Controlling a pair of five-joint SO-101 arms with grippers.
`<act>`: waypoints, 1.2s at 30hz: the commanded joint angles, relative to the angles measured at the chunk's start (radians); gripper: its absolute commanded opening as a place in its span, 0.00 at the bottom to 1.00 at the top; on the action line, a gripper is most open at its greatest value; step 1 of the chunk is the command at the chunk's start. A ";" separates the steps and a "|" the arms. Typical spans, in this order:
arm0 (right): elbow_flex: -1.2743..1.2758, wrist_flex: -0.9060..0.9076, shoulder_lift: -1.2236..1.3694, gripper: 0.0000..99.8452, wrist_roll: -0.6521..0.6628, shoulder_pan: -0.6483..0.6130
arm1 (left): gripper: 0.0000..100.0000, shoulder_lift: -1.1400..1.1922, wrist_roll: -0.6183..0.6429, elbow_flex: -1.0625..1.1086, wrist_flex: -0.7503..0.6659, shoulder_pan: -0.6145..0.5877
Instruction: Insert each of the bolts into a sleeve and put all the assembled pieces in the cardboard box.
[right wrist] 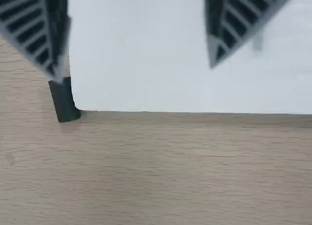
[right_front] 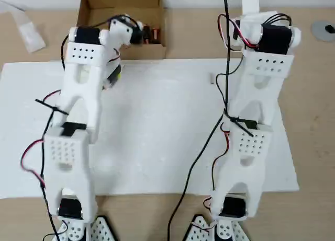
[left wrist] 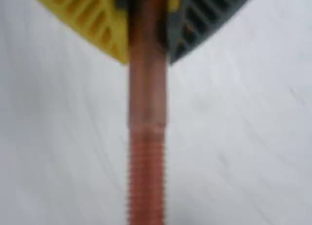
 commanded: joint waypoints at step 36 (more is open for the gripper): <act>-0.041 0.020 -0.076 0.23 0.000 -0.045 | 0.08 -0.865 -0.733 1.419 -0.741 -0.210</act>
